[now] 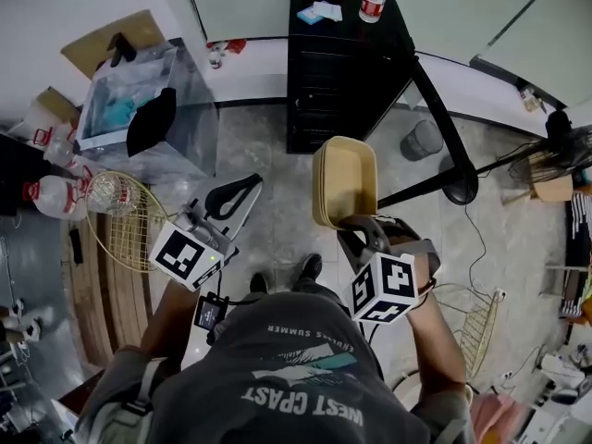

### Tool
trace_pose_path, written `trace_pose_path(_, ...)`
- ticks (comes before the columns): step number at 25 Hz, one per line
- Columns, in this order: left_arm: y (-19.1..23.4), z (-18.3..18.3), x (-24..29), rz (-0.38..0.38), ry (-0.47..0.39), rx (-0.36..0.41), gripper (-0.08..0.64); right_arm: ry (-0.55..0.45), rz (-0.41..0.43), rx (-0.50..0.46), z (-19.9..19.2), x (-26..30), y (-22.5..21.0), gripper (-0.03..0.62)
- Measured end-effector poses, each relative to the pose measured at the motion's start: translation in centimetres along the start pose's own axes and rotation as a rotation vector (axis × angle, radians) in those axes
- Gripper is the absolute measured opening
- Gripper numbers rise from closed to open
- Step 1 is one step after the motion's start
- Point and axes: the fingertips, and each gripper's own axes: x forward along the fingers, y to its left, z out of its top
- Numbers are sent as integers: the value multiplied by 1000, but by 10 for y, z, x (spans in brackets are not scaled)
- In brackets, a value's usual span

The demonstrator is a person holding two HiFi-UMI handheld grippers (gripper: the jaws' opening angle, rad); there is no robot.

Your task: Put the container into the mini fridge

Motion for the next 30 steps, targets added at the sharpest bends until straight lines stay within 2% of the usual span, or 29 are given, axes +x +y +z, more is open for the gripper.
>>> trace_pose_path(15,-6,1,57,150,26,16,26,-64,43,-85,-55,15,-60,51)
trace_pose_path(25,0,4,73,168,43,14,26,-75,61,-78,-65,23,-79,51)
trace_pose_path(30,17,-3,88,136,50,-1,25,-54,63,-44,-68,36,-91,51)
